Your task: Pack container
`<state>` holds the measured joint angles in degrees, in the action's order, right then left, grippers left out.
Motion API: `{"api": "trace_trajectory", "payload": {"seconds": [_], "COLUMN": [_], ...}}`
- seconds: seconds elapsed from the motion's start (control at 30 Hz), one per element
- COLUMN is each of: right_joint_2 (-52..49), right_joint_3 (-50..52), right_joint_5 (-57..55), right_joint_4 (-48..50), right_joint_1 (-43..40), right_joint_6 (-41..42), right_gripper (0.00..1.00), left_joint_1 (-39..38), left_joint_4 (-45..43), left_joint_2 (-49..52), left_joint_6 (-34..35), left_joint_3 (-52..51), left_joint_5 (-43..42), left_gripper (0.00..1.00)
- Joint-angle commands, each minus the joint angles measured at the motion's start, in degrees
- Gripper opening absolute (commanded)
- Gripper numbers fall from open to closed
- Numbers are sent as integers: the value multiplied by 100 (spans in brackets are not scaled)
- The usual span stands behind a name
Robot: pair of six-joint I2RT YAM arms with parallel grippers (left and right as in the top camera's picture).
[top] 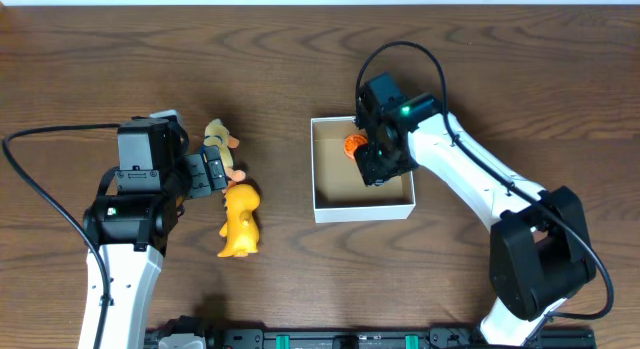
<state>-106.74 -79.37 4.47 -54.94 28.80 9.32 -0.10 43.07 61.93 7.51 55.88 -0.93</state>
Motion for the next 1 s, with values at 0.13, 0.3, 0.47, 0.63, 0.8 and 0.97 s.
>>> {"api": "trace_trajectory", "payload": {"seconds": [0.13,0.3,0.47,0.63,0.8,0.97], "right_joint_2": [-15,-13,7,83,90,33], "right_joint_3": [223,223,92,-553,-999,-872], "right_joint_5": [-291,-382,-376,-66,883,1294], "right_joint_4": [271,291,420,262,-140,-638], "right_joint_1": [0,0,33,197,323,468], "right_joint_6": [-87,-90,-319,-815,-981,-960], "right_gripper": [62,63,63,57,34,28], "left_joint_1": [20,20,20,20,20,20], "left_joint_4": [83,81,81,81,83,83], "left_joint_2": [-20,-20,-20,-20,-20,-20], "left_joint_6": [11,11,11,9,9,9], "left_joint_3": [103,103,103,103,103,103], "left_joint_5": [4,4,4,7,4,7], "left_gripper": [98,98,98,98,98,98]}}
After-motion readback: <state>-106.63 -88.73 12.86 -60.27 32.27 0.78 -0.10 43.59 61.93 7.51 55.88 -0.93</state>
